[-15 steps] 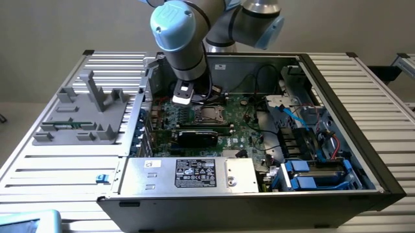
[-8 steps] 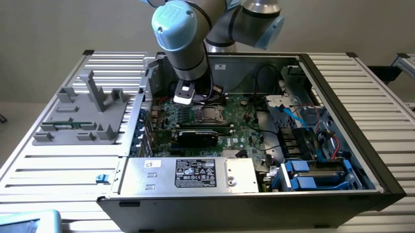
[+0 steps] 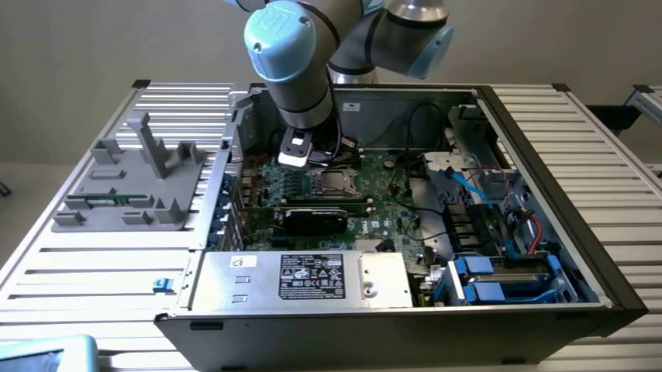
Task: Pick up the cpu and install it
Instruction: 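Install the first cpu locking lever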
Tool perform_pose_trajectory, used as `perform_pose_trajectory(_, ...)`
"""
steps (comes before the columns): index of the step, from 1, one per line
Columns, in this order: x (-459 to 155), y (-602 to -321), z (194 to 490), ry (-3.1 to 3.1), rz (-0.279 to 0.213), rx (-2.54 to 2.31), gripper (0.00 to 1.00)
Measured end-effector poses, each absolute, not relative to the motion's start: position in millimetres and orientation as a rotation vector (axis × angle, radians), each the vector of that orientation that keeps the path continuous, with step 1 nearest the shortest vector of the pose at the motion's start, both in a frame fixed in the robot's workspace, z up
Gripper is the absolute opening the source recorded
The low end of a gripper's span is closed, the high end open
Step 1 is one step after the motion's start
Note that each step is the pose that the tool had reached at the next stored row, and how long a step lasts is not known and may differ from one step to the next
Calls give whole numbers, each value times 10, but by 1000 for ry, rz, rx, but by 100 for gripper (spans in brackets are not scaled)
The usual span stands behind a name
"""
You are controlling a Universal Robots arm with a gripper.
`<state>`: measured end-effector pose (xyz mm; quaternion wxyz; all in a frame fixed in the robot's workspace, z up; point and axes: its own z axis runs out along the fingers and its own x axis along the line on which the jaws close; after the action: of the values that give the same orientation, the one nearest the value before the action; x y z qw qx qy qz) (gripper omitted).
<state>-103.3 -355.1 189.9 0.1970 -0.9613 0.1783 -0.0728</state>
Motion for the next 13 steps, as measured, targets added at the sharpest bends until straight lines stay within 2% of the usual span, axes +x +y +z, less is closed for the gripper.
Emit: perform_pose_trajectory(13, -996, -3551, 1899, 514, -207, -2689, 11)
